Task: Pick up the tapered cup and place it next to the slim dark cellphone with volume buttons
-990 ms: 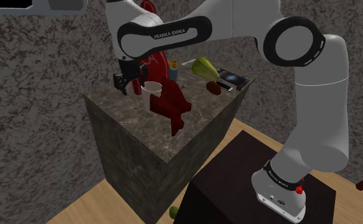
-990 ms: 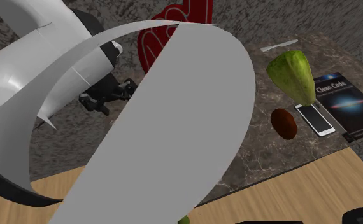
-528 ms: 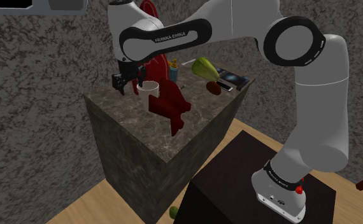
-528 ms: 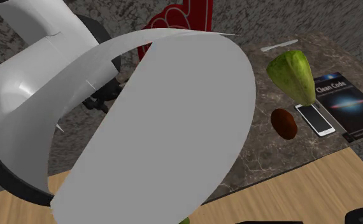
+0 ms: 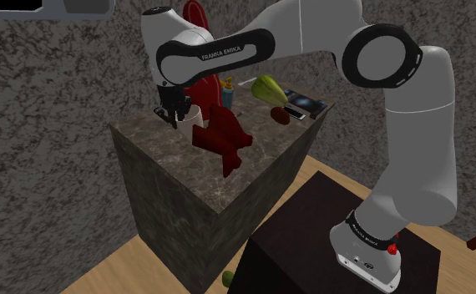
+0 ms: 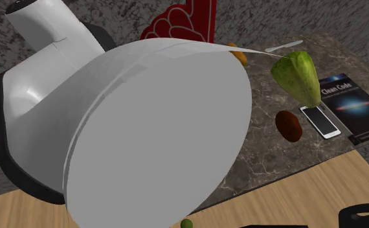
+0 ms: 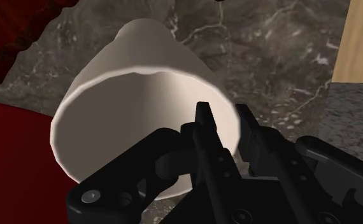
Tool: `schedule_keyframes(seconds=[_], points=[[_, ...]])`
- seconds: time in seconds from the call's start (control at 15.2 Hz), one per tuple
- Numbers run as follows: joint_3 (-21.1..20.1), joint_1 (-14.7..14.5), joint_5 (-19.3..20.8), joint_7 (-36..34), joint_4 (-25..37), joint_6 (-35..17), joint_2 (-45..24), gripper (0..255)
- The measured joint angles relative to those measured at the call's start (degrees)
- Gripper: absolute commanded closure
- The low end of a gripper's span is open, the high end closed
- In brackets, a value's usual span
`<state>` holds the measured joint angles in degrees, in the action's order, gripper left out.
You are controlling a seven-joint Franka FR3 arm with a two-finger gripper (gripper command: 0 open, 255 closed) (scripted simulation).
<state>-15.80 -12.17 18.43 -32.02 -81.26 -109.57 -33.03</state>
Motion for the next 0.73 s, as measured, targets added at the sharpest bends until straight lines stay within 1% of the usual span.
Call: schedule_keyframes(seconds=[0.4, 0.73], points=[[-0.04, 0.11, -0.06, 0.07, -0.27, 0.02, 0.35, 255], [-0.25, 0.17, -0.57, 0.8, 1.39, 2.76, 1.31, 255]])
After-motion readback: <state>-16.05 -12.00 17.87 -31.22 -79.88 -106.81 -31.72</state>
